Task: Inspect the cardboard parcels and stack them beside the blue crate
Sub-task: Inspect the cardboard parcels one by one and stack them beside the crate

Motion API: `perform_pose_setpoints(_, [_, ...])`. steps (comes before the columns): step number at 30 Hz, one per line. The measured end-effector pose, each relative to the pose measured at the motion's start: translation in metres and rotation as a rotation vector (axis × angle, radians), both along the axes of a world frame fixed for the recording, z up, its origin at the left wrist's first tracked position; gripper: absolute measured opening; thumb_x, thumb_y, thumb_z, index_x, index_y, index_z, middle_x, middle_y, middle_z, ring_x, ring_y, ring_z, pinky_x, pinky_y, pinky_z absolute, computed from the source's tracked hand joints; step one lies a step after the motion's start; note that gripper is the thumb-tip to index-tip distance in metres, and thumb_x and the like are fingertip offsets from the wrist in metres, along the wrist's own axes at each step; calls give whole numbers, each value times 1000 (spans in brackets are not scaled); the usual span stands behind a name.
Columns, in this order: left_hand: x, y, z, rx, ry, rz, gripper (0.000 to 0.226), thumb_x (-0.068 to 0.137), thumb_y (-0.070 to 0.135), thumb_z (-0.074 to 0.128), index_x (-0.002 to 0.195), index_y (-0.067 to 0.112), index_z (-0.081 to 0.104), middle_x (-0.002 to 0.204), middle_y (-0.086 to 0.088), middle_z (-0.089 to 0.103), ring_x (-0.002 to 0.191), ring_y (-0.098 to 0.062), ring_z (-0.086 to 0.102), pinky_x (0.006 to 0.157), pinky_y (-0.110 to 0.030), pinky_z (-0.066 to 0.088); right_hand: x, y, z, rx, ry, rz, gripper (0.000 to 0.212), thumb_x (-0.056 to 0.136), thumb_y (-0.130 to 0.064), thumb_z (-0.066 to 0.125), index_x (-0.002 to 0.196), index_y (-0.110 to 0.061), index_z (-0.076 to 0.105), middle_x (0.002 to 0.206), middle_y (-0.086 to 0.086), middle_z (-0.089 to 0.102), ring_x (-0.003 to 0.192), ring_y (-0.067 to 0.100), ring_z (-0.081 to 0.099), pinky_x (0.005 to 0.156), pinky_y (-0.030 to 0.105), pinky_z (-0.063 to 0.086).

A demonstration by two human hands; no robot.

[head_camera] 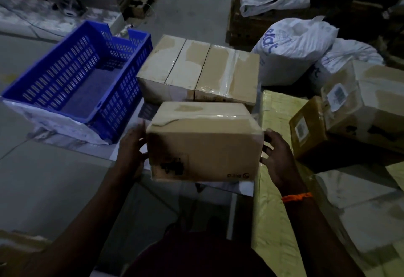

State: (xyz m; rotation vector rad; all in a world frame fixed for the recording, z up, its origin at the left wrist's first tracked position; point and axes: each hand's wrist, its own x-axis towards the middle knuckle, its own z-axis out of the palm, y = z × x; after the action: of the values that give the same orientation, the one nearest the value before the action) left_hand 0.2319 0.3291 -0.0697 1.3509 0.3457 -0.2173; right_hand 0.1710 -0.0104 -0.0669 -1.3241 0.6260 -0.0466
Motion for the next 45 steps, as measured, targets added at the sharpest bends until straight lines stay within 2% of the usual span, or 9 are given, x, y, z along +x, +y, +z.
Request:
perform_pose_setpoints(6, [-39, 3, -41, 136, 129, -30, 33, 78, 34, 77, 91, 10, 60, 86, -6, 65, 87, -29, 62, 68, -39, 51, -33, 17, -42, -187, 59, 18, 25, 96, -18, 72, 120, -20, 69, 107, 5, 73, 93, 15, 73, 69, 31, 61])
perform_pose_setpoints(11, [-67, 8, -62, 174, 191, -103, 32, 94, 10, 67, 116, -11, 58, 105, -24, 67, 93, -35, 66, 69, -27, 56, -58, 14, -69, -262, 133, 49, 32, 93, -7, 72, 121, -24, 68, 111, 6, 73, 102, 25, 71, 80, 42, 61])
perform_pose_setpoints(16, [-70, 12, -70, 415, 175, -129, 32, 89, 18, 75, 104, -7, 61, 95, -19, 68, 82, -29, 64, 55, -16, 49, -62, 23, -83, -505, 181, 83, 44, 94, -15, 73, 135, -20, 58, 131, 8, 63, 123, 28, 60, 94, 38, 55])
perform_pose_setpoints(20, [-56, -3, -57, 840, -244, -236, 39, 95, 31, 71, 130, 26, 55, 137, -3, 54, 117, -22, 59, 86, -40, 57, -36, 48, -84, -1141, -50, 257, 66, 98, -33, 62, 155, -10, 39, 162, 15, 35, 150, 31, 31, 121, 48, 31])
perform_pose_setpoints(24, [-12, -47, -72, 1175, -665, -628, 54, 102, 47, 42, 142, 13, 54, 157, -11, 41, 149, -28, 29, 119, -58, 31, 10, 80, -87, -1329, -31, 667, 81, 102, -59, 31, 165, -14, 8, 173, 5, -6, 159, 22, -7, 126, 44, 0])
perform_pose_setpoints(28, [0, -68, -95, 1371, -521, -836, 79, 97, 63, 11, 161, 18, 23, 170, -10, 6, 156, -33, 2, 123, -53, 2, 31, 90, -100, -1446, 61, 745, 86, 96, -64, 9, 165, -11, 11, 173, 7, -3, 160, 25, -2, 128, 53, 5])
perform_pose_setpoints(35, [0, -68, -99, 1398, -513, -868, 79, 96, 63, 5, 163, 22, 8, 169, -4, -12, 156, -27, -14, 124, -49, -7, 32, 90, -100, -1426, 67, 763, 84, 96, -60, 6, 165, -13, 9, 173, 7, -3, 159, 23, -6, 127, 49, -3])
perform_pose_setpoints(39, [-18, -65, -87, 1382, -502, -896, 72, 102, 59, 14, 162, 20, 14, 170, -5, -3, 157, -25, -4, 125, -57, -2, 21, 82, -93, -1398, 41, 819, 81, 99, -58, 17, 165, -11, 10, 173, 8, 0, 159, 23, -3, 127, 48, 0])
perform_pose_setpoints(45, [-75, -31, -94, 1340, -739, -948, 61, 104, 51, 29, 156, 20, 35, 165, -9, 28, 153, -28, 23, 121, -58, 23, -44, 57, -92, -1467, -111, 862, 69, 100, -48, 32, 156, -8, 38, 166, 13, 31, 154, 30, 29, 119, 52, 28])
